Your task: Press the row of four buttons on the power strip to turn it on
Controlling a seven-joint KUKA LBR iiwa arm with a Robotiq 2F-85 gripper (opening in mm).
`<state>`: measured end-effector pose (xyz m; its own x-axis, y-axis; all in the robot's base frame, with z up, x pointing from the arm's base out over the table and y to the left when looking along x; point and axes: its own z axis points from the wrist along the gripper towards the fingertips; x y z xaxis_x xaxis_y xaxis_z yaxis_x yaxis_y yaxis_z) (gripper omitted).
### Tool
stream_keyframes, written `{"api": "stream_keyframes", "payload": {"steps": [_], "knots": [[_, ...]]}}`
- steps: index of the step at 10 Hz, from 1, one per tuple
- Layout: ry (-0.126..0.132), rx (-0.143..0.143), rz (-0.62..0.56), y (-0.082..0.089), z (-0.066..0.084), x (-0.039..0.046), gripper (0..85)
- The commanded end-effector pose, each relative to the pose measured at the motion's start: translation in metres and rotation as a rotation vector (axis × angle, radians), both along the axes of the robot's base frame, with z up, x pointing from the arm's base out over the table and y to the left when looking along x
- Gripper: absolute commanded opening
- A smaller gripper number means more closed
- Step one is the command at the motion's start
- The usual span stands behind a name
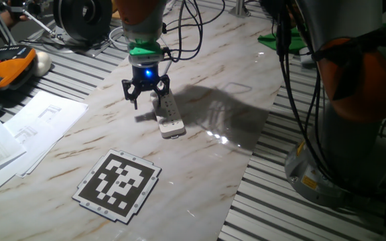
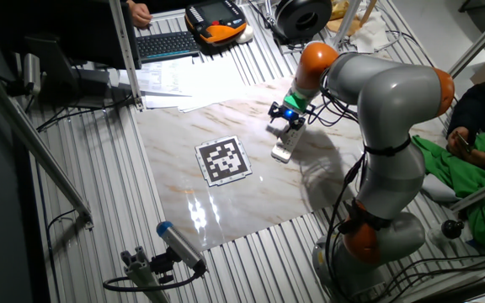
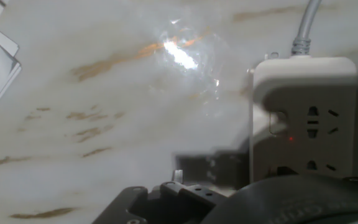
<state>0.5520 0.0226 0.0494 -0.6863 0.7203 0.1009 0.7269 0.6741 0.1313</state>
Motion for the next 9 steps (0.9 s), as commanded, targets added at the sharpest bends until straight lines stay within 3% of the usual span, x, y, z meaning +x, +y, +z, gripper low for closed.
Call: {"api": "stream_keyframes", "payload": {"steps": [1, 7, 9], "knots": [[-0.001, 0.000, -0.003, 0.000, -0.001, 0.0001, 68.0], [-0.024, 0.005, -0.013, 0.002, -0.013, -0.0011, 68.0], [-0.019, 0.006, -0.004, 0.001, -0.012, 0.0007, 68.0]]}}
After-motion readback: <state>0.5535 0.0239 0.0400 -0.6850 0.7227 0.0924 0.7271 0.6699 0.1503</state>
